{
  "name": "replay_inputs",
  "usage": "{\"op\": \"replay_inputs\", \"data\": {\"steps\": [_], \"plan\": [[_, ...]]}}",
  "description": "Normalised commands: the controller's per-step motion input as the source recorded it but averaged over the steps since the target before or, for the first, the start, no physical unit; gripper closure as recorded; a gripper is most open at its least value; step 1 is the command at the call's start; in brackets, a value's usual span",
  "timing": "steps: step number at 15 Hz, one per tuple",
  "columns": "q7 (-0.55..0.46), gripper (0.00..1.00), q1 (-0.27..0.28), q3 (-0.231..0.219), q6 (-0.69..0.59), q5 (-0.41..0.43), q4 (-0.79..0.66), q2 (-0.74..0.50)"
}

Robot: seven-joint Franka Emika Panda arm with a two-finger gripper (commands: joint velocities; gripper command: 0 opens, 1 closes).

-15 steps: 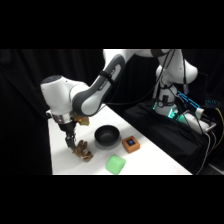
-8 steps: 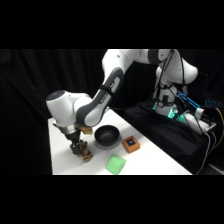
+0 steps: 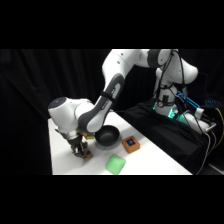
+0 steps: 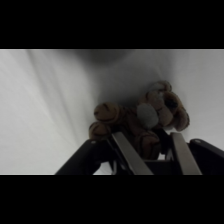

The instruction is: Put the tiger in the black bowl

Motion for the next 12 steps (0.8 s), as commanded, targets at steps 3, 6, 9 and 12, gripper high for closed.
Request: {"op": "replay_inputs", "data": {"steps": [3,6,9,12], "plan": [[0.03,0.91,0.030,-0.025,-0.03,0.085,0.16,0.08],[0.01,0.99,0.012,-0.028,-0.06,0.082,0.12,0.03],[0.00,0.96,0.017,-0.032,-0.12,0.066,0.01,-0.12],[-0.03,0.95,0.039,-0.049,-0.17,0.023,-0.19,-0.36]]}}
